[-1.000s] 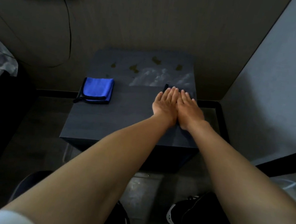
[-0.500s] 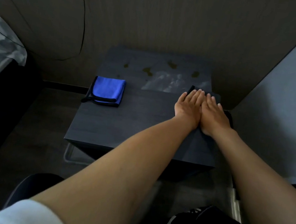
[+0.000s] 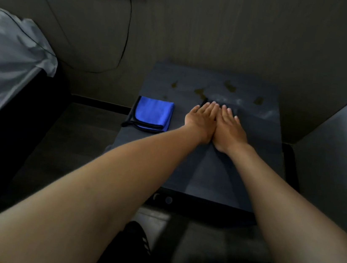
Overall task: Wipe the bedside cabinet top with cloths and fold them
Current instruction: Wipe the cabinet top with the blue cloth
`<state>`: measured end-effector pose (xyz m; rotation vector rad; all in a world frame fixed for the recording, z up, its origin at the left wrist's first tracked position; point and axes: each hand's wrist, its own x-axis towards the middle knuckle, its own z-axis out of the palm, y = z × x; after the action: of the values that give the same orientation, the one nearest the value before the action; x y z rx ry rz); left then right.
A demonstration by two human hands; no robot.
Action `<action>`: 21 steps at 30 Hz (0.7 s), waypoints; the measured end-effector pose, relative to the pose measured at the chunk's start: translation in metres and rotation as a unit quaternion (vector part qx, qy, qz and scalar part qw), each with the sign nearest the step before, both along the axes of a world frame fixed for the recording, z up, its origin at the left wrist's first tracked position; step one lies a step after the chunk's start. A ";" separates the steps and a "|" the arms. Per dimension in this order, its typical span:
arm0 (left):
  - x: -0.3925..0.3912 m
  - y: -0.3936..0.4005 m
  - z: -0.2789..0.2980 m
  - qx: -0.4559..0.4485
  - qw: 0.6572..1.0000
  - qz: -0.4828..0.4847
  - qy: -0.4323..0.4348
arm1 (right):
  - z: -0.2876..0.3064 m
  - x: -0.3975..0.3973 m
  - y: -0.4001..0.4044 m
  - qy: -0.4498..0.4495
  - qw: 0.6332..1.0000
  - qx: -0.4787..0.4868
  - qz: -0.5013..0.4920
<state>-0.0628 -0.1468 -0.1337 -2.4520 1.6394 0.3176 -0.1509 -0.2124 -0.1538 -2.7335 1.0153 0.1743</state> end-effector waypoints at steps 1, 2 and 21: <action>0.007 0.005 0.005 -0.017 1.000 0.006 0.008 | 0.001 0.008 0.003 -0.003 1.000 0.003 0.002; 0.013 0.011 0.009 -0.046 0.999 0.020 0.012 | 0.003 0.018 0.005 -0.001 1.000 0.007 0.000; 0.041 0.139 -0.029 -0.128 0.965 0.230 -0.010 | 0.012 0.134 0.033 0.031 0.999 0.005 0.004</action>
<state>-0.0214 -0.0082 -0.1629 -3.0096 1.1421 0.1429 -0.0167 -0.1792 -0.1416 -2.7387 1.0180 0.2666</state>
